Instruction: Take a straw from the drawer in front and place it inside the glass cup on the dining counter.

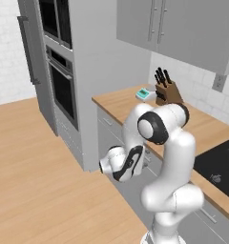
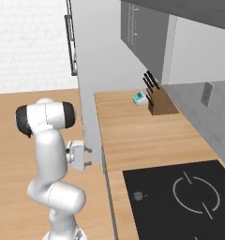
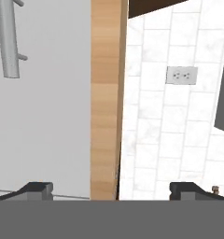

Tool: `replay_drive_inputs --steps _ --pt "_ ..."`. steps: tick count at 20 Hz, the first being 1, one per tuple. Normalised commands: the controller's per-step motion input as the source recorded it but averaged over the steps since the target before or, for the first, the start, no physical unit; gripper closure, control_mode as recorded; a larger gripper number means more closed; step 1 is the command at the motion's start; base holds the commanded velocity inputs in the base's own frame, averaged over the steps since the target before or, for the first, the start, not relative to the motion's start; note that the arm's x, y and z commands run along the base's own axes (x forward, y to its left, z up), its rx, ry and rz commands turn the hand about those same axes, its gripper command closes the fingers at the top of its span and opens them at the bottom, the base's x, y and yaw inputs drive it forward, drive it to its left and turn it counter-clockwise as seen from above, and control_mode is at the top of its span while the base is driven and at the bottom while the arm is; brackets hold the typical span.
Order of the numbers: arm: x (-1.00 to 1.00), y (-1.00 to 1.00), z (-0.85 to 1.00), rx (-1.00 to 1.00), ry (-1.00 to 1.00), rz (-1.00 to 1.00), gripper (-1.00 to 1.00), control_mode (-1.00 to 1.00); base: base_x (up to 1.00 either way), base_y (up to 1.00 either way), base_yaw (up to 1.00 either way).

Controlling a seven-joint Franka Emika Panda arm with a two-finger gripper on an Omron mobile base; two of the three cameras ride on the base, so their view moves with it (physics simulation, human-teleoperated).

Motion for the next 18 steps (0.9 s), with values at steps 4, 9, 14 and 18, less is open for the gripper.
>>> replay_drive_inputs --steps 4,9,14,18 --pt "0.35 -0.13 -0.24 0.06 0.0 0.0 -1.0 -1.0 0.0 0.0 0.0" --pt "0.38 -0.11 -0.18 0.11 0.0 0.0 -1.0 -1.0 0.0 0.0 0.0" --pt "0.28 -0.19 -0.2 0.11 0.0 0.0 -1.0 -1.0 0.0 0.0 0.0" --pt "0.17 -0.27 -0.24 0.07 0.0 0.0 -1.0 -1.0 0.0 0.0 0.0"
